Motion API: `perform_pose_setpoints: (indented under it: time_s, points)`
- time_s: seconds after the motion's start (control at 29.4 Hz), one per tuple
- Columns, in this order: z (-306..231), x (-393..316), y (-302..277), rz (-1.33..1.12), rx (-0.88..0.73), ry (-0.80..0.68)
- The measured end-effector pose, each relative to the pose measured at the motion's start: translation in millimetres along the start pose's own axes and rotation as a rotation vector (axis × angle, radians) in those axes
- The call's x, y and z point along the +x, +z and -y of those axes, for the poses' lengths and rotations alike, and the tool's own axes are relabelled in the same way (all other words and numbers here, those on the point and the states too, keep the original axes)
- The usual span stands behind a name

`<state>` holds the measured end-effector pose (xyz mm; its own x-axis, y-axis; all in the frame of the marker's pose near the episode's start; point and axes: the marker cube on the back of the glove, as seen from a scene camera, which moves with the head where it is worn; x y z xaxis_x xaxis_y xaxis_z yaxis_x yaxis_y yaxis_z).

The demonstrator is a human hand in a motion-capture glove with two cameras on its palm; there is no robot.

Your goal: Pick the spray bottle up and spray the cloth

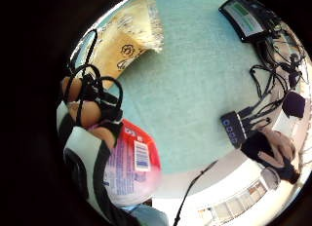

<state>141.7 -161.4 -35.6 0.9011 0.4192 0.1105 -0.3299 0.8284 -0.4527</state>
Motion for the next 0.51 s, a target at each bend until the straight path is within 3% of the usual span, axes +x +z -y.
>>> perform_pose_setpoints:
  time_s: [0.51]
  points:
    - [-26.5,-96.4,9.4,0.388,0.37,-0.404]
